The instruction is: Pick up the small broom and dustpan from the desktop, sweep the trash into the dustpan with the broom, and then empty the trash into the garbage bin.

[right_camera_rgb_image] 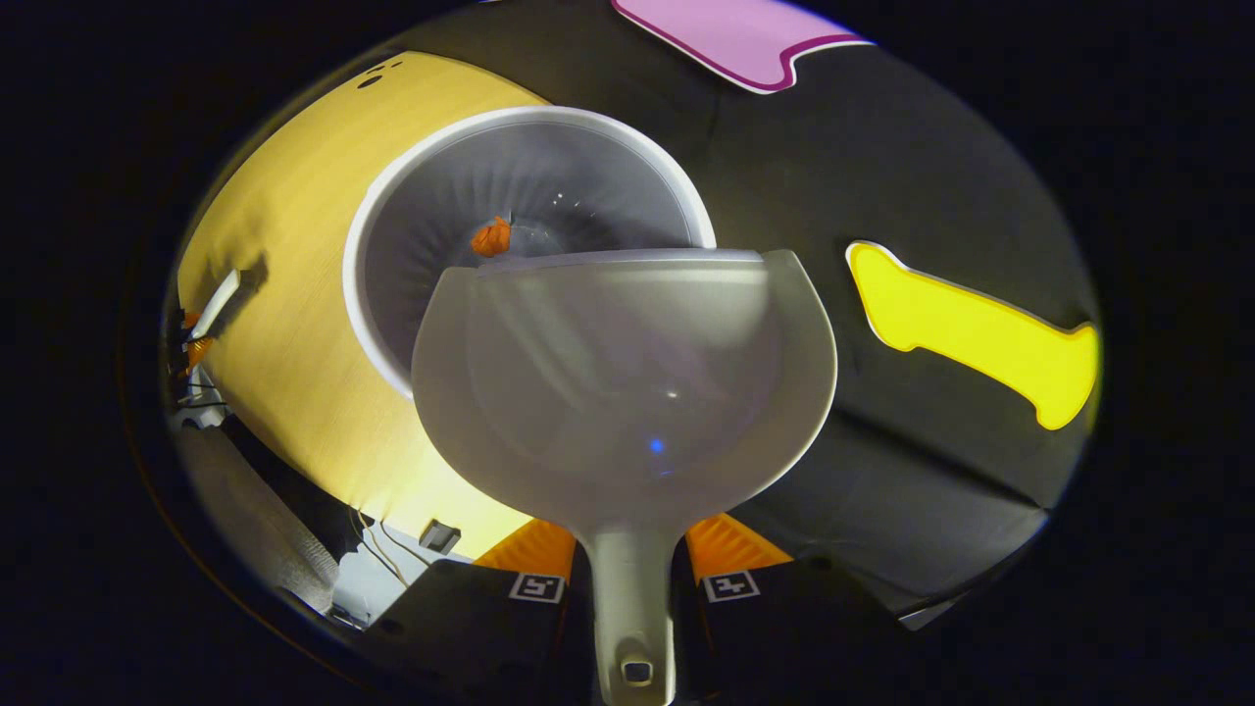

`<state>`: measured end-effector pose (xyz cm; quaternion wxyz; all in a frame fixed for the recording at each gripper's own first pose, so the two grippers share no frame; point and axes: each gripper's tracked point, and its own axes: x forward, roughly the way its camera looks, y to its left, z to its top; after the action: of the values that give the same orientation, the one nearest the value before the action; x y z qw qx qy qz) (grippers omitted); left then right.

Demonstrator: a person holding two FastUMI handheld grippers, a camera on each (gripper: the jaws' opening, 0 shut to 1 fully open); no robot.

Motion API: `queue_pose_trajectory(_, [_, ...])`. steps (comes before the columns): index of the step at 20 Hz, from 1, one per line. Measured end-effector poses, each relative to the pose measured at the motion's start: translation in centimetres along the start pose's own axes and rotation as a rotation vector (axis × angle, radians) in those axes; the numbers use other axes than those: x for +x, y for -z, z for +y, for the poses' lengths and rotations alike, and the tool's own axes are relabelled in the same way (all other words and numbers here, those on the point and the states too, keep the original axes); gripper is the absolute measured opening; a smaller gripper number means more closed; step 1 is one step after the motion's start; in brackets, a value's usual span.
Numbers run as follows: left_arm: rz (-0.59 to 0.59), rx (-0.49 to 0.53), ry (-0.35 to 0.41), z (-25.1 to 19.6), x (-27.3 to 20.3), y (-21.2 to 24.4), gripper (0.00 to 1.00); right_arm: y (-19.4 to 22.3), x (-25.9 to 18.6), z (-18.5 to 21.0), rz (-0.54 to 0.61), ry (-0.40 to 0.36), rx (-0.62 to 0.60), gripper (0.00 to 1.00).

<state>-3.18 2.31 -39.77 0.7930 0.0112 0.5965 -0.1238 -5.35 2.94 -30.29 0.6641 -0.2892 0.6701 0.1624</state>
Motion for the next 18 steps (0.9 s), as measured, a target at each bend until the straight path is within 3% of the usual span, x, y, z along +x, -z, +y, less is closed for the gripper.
queue_pose_trajectory(3, [-0.002,0.003,-0.007,-0.2,-0.1,-0.1,0.26,0.5,-0.2,-0.3,-0.024,0.003,0.019,0.31])
queue_pose_trajectory(5, [-0.005,0.01,-0.014,-0.3,-0.1,-0.2,0.26,0.7,-1.1,-0.2,-0.073,-0.01,0.052,0.41])
queue_pose_trajectory(6, [-0.005,0.011,-0.019,-0.3,-0.1,-0.4,0.26,0.7,-1.7,0.0,-0.116,-0.023,0.081,0.32])
queue_pose_trajectory(7, [-0.007,0.008,-0.022,-0.4,-0.1,-0.5,0.26,0.8,-2.7,0.2,-0.155,-0.039,0.107,0.36])
queue_pose_trajectory(10, [-0.009,0.01,-0.028,-0.3,-0.3,-1.0,0.26,2.0,-5.3,0.5,-0.253,-0.053,0.16,0.36])
queue_pose_trajectory(12, [-0.009,0.018,-0.035,-0.2,-0.3,-1.3,0.26,2.9,-6.8,1.1,-0.31,-0.052,0.19,0.31])
queue_pose_trajectory(17, [-0.014,0.026,-0.061,0.4,-0.6,-1.5,0.26,5.7,-10.1,6.3,-0.434,-0.122,0.219,0.41])
queue_pose_trajectory(18, [-0.014,0.024,-0.066,0.6,-0.7,-1.6,0.26,6.5,-10.5,7.7,-0.444,-0.133,0.213,0.36])
